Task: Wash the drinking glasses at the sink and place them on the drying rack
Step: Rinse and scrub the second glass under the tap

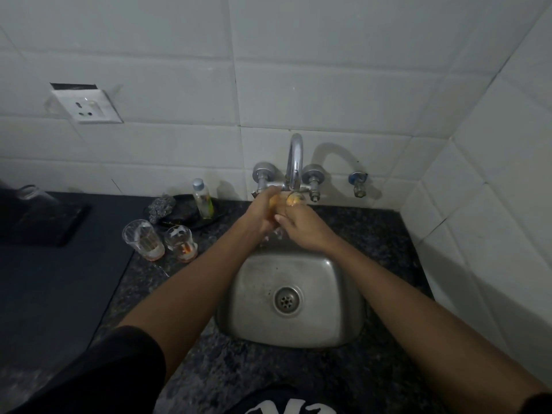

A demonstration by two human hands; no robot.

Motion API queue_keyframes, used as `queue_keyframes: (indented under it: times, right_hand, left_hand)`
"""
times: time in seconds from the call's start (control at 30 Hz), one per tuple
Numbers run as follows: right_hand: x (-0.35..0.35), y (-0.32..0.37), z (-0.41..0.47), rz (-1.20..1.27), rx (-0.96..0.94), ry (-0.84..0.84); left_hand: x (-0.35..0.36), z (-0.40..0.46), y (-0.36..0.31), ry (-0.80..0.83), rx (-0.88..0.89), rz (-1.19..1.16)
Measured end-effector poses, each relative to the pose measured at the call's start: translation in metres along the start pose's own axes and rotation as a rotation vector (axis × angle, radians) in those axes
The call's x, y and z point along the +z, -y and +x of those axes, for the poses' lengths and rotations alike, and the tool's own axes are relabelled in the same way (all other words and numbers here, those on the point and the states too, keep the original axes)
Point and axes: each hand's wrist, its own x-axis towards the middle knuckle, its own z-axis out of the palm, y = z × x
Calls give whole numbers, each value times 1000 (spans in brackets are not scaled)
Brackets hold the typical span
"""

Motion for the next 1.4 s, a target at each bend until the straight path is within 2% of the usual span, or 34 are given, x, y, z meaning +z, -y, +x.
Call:
queue_keyframes:
  times: [0.03, 0.13, 0.17, 0.27, 0.3, 0.33, 0.43, 0.47, 0.5, 0.57, 0.6, 0.67, 0.73, 0.8, 0.9, 0.93, 1.1, 1.13, 1.27, 1.4]
  right_hand:
    - [1, 2, 1, 112, 7, -7]
    - [-1, 13, 8, 428, 181, -58]
    - [-2, 14, 8, 397, 168, -69]
    - [3, -1, 3, 74, -33, -49]
    - [3, -4, 1, 97, -34, -32]
    - [5, -3, 1, 198, 15, -24]
    - [2, 14, 9, 732, 296, -43]
    - [-1, 18, 11, 722, 312, -61]
    - [-3, 19, 10, 586, 247, -74]
    - [3, 6, 6, 117, 32, -57]
    - [5, 0, 3, -21, -17, -38]
    - [10, -3, -1, 54, -35, -19]
    - [8, 6, 3, 285, 53, -51]
    - [5, 13, 7, 377, 123, -84]
    - [9, -1, 4, 102, 4, -120]
    - [11, -5, 1, 76, 0, -109]
    - [5, 11, 4, 646, 284, -94]
    - [3, 14, 6, 629, 293, -102]
    - [10, 1, 5, 375, 99, -111]
    - [10, -9, 1, 455, 72, -108]
  left_hand:
    - [0, 2, 1, -10, 10, -14]
    - [3, 1, 8, 14, 17, -44]
    - [4, 0, 7, 15, 1, -36]
    - [4, -1, -3, 16, -50, -2]
    - [3, -1, -7, -12, -46, 9]
    - [3, 0, -8, -28, -29, 7]
    - [-1, 8, 1, -37, 27, -9]
    - [-1, 6, 3, -24, 32, -11]
    - [0, 4, 4, -6, 20, -15]
    - [0, 4, 1, 51, -12, -37]
    - [0, 4, -1, 62, -17, -33]
    - [-1, 1, -2, 56, -7, -33]
    - [-1, 1, 3, 48, 0, -51]
    - [2, 2, 9, 44, -10, -51]
    - [1, 1, 3, 49, -69, 1]
    - [1, 1, -1, 47, -71, 25]
    - [-2, 4, 5, 12, 14, 14]
    - [-1, 3, 8, 13, 21, 3]
    - [6, -2, 5, 31, -44, 32]
    - [7, -4, 1, -27, 16, 39]
